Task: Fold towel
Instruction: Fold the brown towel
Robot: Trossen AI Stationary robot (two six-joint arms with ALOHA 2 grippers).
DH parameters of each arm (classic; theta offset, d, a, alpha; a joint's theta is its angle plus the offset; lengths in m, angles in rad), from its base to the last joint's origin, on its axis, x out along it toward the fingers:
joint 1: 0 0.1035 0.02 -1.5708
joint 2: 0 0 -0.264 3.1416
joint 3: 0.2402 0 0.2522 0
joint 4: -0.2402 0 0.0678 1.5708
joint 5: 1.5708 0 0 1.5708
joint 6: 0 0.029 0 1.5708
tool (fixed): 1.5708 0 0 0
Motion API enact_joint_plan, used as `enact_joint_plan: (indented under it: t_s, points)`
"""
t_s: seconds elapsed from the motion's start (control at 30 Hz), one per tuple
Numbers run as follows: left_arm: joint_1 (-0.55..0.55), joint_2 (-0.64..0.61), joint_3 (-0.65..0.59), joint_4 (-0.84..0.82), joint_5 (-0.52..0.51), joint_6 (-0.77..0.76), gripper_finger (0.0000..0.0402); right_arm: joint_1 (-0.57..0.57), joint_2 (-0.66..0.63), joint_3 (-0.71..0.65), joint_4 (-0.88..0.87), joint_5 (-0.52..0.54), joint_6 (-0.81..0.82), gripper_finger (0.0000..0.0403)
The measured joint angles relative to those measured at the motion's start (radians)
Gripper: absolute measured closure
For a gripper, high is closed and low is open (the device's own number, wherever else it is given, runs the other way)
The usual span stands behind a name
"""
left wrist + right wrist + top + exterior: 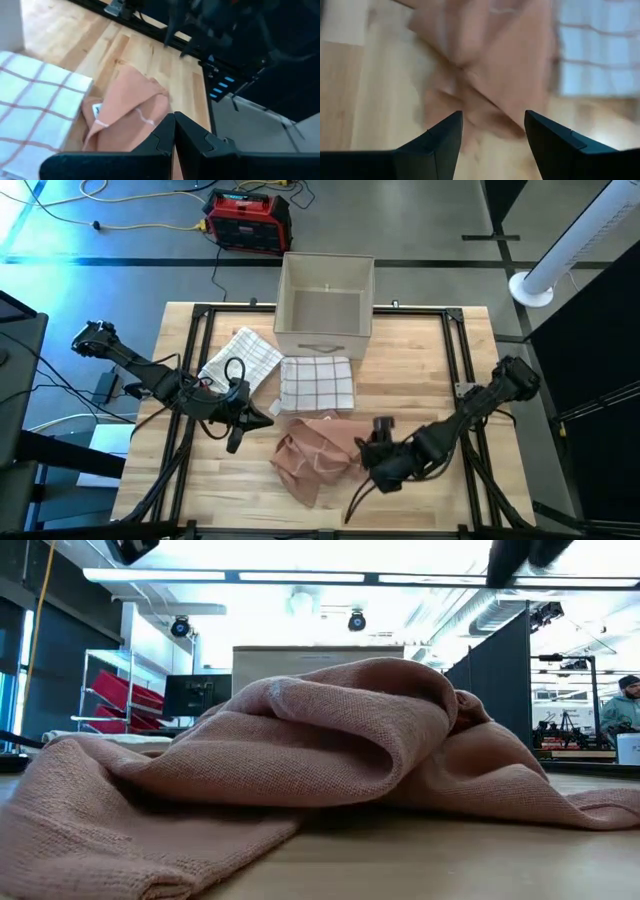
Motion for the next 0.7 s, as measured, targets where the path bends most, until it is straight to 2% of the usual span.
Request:
enact_joint_plan:
  t_s: [0.13,0.23,0.33,0.7]
  points:
    - [0.010,0.000,0.000,-0.003,0.057,-0.012,0.0401,0.019,0.001,-0.168,0.308,0.011,-0.072,0.0201]
    - [0.010,0.000,0.000,-0.003,0.082,-0.018,0.0401,0.014,0.017,-0.241,0.422,0.043,-0.090,0.0201]
    - [0.010,0.000,0.000,-0.004,0.086,-0.036,0.0401,-0.007,0.046,-0.265,0.429,0.083,-0.088,0.0201]
    - [0.010,0.000,0.000,-0.044,0.101,-0.087,0.0401,-0.070,0.091,-0.252,0.411,0.081,-0.156,0.0208]
